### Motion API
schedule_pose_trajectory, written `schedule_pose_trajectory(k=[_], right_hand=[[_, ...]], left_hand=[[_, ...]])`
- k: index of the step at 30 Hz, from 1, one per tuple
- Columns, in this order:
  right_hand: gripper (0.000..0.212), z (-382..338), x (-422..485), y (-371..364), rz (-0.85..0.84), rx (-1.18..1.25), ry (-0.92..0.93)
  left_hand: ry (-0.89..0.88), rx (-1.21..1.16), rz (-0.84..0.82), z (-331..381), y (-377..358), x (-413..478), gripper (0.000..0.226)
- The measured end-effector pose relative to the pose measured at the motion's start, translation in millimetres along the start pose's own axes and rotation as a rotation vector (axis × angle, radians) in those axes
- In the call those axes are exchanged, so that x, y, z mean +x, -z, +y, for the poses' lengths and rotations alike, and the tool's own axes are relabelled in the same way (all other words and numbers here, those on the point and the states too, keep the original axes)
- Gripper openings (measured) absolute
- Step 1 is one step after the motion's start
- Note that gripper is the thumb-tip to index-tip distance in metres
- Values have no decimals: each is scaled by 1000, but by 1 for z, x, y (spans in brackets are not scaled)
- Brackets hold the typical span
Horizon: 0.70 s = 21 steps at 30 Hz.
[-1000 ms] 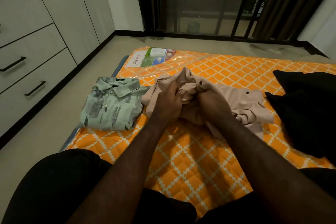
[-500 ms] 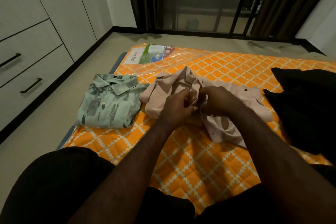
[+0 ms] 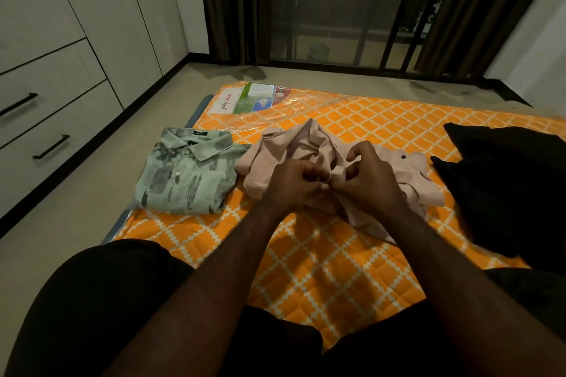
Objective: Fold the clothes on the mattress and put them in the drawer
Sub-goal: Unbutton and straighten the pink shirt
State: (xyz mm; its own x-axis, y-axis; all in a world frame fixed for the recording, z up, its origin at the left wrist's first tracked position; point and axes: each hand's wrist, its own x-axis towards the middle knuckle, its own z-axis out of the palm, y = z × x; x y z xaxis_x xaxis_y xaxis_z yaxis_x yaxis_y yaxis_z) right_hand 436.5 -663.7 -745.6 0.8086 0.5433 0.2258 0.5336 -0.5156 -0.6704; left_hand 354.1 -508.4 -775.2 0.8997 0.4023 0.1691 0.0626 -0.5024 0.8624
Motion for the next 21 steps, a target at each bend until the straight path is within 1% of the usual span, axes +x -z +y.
schedule_pose_trajectory(k=[3,6,10,13,16,21], right_hand=[[50,3,-2,-7,95,52,21],[44,6,-2,-13,166,111,25],[36,6,-1,-18,227,110,9],[33,7,-1,-21,238,136,21],[30,8,0,-23,226,143,27],[19,8,0,-23,214,154,30]], left_hand=[[-19,34,24,3,-4,-1,26],[-28,17,78,6,-8,-3,28],[-43,-32,163,6,-9,-3,26],[-83,-53,158,5,-9,-3,24],[-130,-15,144,4,-12,-4,25],[-157,31,183,-2,-12,0,28]])
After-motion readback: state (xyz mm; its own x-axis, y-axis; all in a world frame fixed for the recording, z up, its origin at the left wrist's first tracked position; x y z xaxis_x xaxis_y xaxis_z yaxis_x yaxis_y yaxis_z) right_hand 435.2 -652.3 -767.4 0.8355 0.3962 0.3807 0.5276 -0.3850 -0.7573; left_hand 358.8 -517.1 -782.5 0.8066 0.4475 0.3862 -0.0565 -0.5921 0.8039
